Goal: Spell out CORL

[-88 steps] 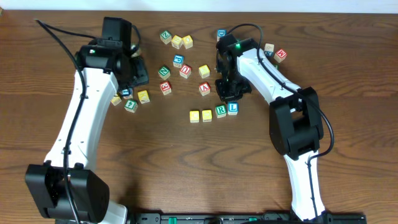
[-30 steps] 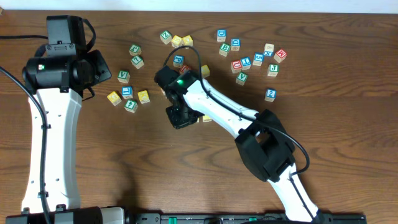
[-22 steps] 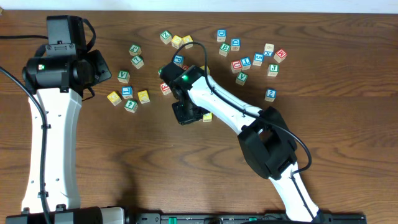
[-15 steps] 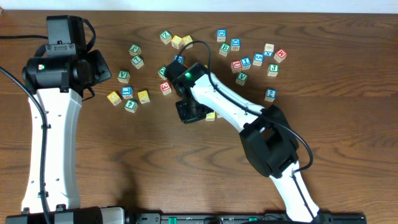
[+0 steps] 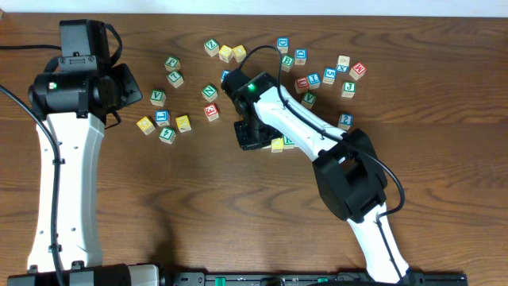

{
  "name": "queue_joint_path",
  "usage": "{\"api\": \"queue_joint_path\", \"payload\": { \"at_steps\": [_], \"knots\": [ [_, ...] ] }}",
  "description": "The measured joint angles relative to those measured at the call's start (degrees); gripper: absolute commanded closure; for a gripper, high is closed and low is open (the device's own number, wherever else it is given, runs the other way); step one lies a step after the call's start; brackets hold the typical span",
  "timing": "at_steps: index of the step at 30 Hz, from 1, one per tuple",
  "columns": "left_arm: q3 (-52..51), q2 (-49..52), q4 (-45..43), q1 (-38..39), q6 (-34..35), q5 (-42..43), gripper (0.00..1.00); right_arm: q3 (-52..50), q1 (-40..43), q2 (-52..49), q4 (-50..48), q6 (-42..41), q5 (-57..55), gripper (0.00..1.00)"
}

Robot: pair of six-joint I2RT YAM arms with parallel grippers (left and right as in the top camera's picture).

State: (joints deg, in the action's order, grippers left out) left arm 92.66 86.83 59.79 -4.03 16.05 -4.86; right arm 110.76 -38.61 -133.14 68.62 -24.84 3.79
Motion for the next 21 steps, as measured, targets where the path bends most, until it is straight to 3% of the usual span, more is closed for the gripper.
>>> {"api": "queue_joint_path", "payload": {
  "at_steps": [21],
  "knots": [
    [0.00, 0.00, 0.00, 0.00, 0.00, 0.00, 0.53, -0.02, 2.73, 2.14, 0.66, -0.37, 1.86, 0.97]
  ]
}}
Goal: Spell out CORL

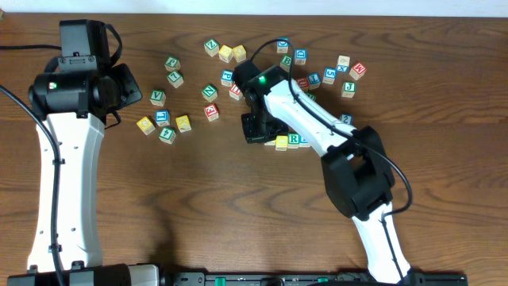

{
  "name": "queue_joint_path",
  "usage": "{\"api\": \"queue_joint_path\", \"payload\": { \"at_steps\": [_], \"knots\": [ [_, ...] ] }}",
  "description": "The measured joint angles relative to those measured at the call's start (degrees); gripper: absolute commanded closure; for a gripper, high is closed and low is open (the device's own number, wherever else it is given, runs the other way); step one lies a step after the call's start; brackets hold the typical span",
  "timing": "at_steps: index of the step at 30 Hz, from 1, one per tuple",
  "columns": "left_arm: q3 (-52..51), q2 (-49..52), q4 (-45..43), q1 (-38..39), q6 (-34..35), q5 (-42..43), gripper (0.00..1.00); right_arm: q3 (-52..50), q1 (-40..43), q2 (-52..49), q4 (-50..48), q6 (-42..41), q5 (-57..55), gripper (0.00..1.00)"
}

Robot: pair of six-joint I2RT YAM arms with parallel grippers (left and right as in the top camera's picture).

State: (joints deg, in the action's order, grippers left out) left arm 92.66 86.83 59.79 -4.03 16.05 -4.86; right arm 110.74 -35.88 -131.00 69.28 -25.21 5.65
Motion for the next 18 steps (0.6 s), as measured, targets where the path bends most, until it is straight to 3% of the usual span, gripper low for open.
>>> {"api": "queue_joint_path", "payload": {
  "at_steps": [8, 18],
  "knots": [
    [0.00, 0.00, 0.00, 0.00, -0.02, 0.00, 0.53, -0.20, -0.02, 5.88, 7.58, 0.00, -1.40, 0.99],
    [0.00, 0.00, 0.00, 0.00, -0.02, 0.00, 0.53, -9.60, -1.46, 5.79, 4.83, -0.57, -1.86, 0.99]
  ]
}}
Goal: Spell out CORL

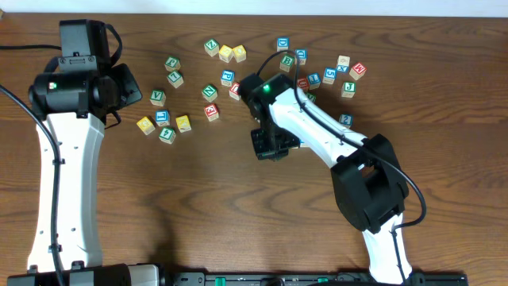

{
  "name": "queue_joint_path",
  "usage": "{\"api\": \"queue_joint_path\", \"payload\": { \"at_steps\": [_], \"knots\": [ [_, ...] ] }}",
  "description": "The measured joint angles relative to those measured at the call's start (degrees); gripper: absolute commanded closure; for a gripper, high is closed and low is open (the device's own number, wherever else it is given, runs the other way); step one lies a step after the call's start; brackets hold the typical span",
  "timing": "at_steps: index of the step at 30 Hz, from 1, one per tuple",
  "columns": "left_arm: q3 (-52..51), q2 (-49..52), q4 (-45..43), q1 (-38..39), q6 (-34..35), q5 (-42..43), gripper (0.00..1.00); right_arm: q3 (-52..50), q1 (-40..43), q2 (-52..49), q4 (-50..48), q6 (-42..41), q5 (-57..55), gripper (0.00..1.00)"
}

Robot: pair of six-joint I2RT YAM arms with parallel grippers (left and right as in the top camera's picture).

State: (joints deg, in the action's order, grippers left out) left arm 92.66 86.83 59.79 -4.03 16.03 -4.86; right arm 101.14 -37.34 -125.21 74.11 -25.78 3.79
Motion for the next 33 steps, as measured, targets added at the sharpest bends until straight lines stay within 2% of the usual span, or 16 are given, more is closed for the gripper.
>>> {"api": "queue_joint_path", "payload": {
  "at_steps": [10, 33],
  "knots": [
    [0.00, 0.00, 0.00, 0.00, 0.00, 0.00, 0.53, -1.57, -0.33, 0.00, -3.80, -4.20, -8.17, 0.99],
    [0.00, 0.00, 0.00, 0.00, 0.00, 0.00, 0.53, -4.15, -0.33, 0.02, -9.22, -5.49, -10.95, 0.96]
  ]
}}
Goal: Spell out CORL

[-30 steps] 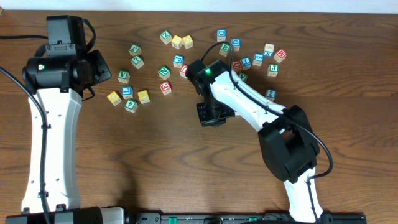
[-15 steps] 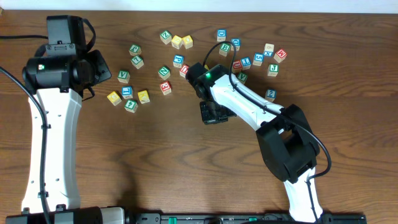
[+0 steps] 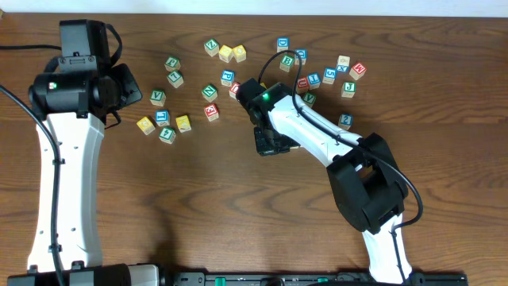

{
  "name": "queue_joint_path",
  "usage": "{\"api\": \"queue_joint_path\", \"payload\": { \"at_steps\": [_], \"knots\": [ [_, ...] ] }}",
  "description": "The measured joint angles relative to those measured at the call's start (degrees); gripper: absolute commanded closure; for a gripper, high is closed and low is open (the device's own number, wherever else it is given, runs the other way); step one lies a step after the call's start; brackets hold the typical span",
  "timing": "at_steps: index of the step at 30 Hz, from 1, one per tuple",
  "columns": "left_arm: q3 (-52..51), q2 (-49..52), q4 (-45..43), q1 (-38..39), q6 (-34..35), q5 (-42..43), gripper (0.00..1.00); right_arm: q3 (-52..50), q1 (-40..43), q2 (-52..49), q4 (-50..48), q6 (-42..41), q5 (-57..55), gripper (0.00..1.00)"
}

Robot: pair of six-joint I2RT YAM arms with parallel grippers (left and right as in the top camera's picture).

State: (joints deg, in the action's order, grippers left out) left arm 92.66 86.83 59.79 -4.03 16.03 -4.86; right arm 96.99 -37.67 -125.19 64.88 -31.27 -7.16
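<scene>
Lettered wooden blocks lie scattered across the far half of the brown table point(image 3: 198, 206). My right gripper point(image 3: 268, 141) points down at the table's middle, just below a red block point(image 3: 236, 90) and a blue block point(image 3: 228, 77). Its black body hides its fingers and whatever lies under them. A blue block point(image 3: 345, 121) sits to the right of the right arm. My left gripper point(image 3: 127, 86) hangs at the far left, apart from every block. No row of letters shows.
A left group holds yellow blocks point(image 3: 145, 125) and green ones point(image 3: 158, 98). Several more blocks point(image 3: 226, 53) lie near the back edge, and a right cluster point(image 3: 333, 75) sits beyond the right arm. The right arm's white links cross the table's middle right.
The right gripper has shifted very slightly back and to the left over the same spot. The left arm and the loose blocks stand as before.
The right gripper first stood left of a yellow block at mid-table. Then it was a little farther back, with the yellow block and a green-lettered R block showing beside it. After that it stood over those two blocks, covering them, and it remains there.
</scene>
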Motion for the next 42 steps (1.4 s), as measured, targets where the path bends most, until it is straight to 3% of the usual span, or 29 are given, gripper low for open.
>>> {"api": "queue_joint_path", "payload": {
  "at_steps": [25, 35, 42],
  "knots": [
    [0.00, 0.00, 0.02, 0.00, 0.00, 0.00, 0.53, 0.00, 0.00, 0.04, -1.62, 0.09, -1.44, 0.99],
    [0.00, 0.00, 0.00, 0.00, 0.00, 0.00, 0.53, -0.55, 1.60, 11.37, 2.38, 0.72, -0.98, 0.99],
    [0.00, 0.00, 0.00, 0.00, 0.00, 0.00, 0.53, -5.11, 2.73, 11.91, 1.07, 0.52, 0.46, 0.99]
  ]
}}
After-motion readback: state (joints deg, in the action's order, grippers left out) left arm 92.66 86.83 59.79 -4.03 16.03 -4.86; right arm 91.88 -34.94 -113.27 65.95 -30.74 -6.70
